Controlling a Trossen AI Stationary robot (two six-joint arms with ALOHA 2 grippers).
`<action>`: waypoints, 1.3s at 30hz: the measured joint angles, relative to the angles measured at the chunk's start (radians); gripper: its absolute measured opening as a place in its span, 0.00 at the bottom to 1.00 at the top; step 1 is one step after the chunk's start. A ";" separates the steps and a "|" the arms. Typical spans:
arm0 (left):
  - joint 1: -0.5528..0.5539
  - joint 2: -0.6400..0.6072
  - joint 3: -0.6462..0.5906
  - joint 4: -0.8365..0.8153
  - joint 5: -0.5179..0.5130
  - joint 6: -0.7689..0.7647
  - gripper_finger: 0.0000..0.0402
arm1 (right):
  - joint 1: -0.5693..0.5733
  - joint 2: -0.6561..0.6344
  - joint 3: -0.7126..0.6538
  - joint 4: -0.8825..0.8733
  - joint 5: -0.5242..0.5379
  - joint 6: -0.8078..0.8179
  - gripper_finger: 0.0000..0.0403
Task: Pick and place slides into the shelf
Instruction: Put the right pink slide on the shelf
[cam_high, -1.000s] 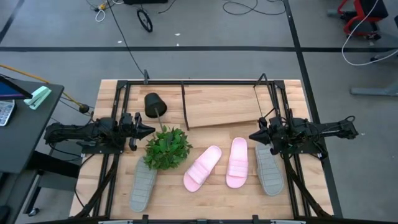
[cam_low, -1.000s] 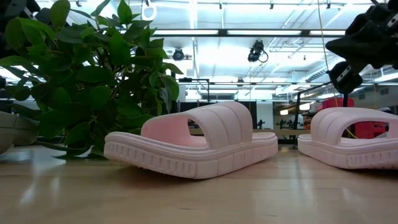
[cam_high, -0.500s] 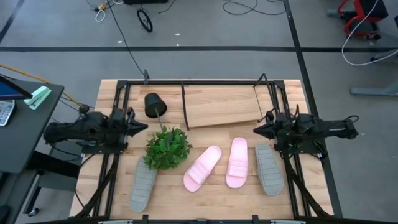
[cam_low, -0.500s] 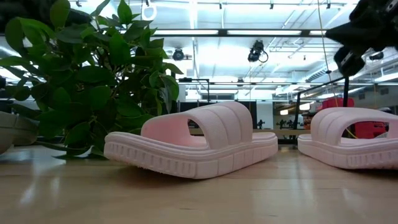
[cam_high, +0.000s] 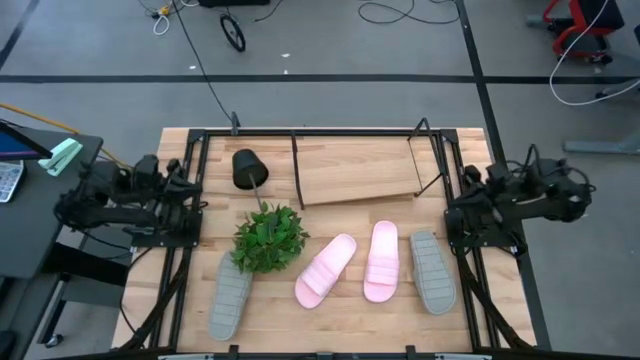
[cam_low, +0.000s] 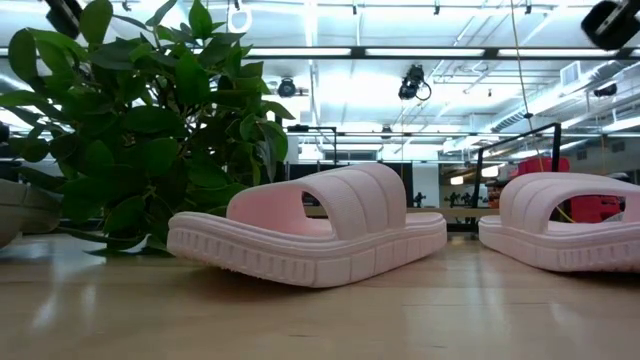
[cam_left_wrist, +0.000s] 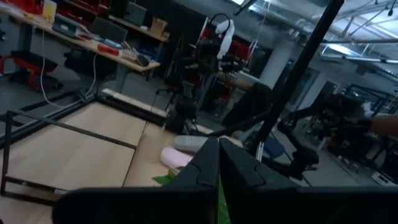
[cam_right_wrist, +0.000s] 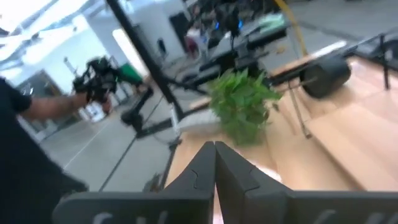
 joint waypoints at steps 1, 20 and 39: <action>0.000 0.022 0.010 -0.001 0.000 0.002 0.02 | 0.000 0.019 0.027 -0.039 -0.008 -0.007 0.03; 0.000 0.638 0.367 0.003 0.000 0.018 0.05 | 0.000 0.556 0.293 -0.124 -0.140 -0.120 0.03; 0.000 0.775 0.457 0.033 0.000 0.041 0.04 | 0.000 0.800 0.309 -0.134 -0.286 0.035 0.03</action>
